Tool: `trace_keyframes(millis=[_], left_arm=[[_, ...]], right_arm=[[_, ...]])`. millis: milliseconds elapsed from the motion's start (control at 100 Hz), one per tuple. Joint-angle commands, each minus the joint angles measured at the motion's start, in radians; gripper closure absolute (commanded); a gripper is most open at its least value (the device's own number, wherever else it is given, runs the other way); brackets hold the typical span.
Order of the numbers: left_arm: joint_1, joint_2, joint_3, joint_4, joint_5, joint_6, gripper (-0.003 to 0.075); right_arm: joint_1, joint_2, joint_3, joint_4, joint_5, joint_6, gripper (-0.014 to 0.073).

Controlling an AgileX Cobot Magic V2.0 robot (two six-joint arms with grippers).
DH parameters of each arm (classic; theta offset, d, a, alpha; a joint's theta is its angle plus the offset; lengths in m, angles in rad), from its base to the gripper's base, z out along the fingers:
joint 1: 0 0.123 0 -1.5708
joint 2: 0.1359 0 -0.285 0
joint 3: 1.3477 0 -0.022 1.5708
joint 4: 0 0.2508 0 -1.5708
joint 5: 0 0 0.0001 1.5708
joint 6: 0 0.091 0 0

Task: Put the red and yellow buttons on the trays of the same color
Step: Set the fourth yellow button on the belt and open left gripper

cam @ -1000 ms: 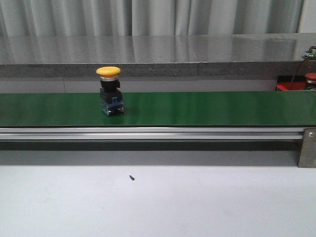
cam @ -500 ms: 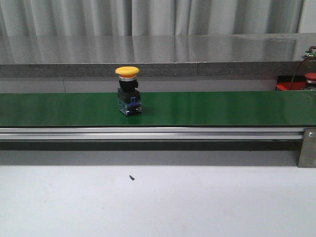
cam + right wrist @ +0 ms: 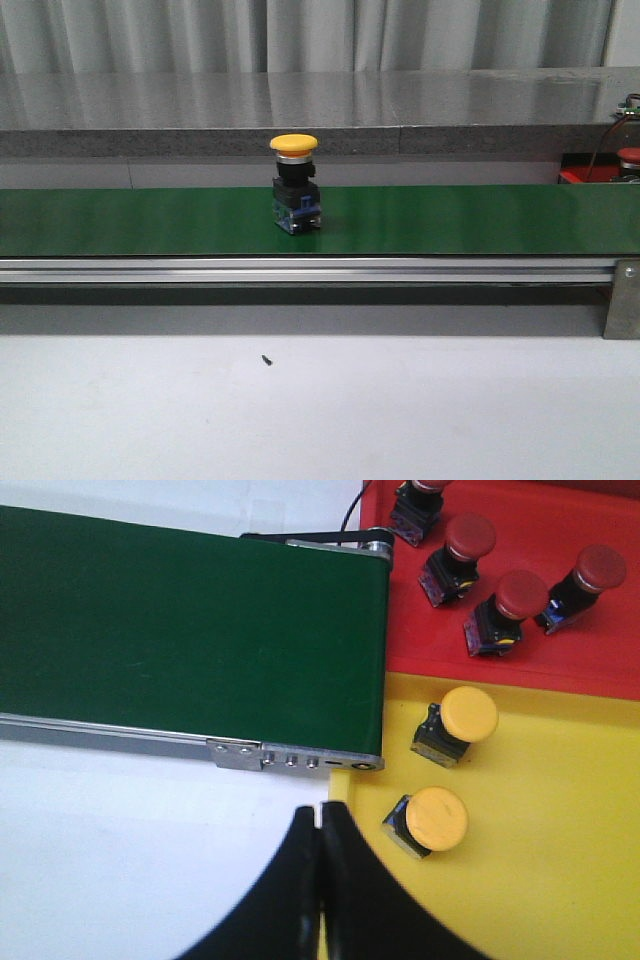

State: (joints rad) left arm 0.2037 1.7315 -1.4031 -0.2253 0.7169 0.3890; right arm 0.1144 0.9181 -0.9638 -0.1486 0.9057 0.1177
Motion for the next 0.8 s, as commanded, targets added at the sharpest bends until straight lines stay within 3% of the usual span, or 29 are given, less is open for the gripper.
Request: trace_keyframes(millis=[0,440,650,790], left_arm=[[-0.013,-0.082,-0.045,-0.034,-0.066,-0.003,0.0238],[-0.103,-0.254,-0.054,-0.111,-0.110,0.023,0.0239],[-0.170,-0.443,0.104,-0.111,-0.255,0.024,0.0239],[-0.182,-0.567,0.230,-0.107,-0.282,0.026,0.0247]], right_arm=[[0.000,-0.010,-0.034,-0.012,-0.051,0.000,0.0664],[0.000,-0.010,-0.034,-0.012,-0.051,0.000,0.0664],[0.000,-0.010,-0.034,-0.012,-0.051,0.000,0.0664],[0.000,-0.011,-0.034,-0.012,-0.053,0.000,0.0664]])
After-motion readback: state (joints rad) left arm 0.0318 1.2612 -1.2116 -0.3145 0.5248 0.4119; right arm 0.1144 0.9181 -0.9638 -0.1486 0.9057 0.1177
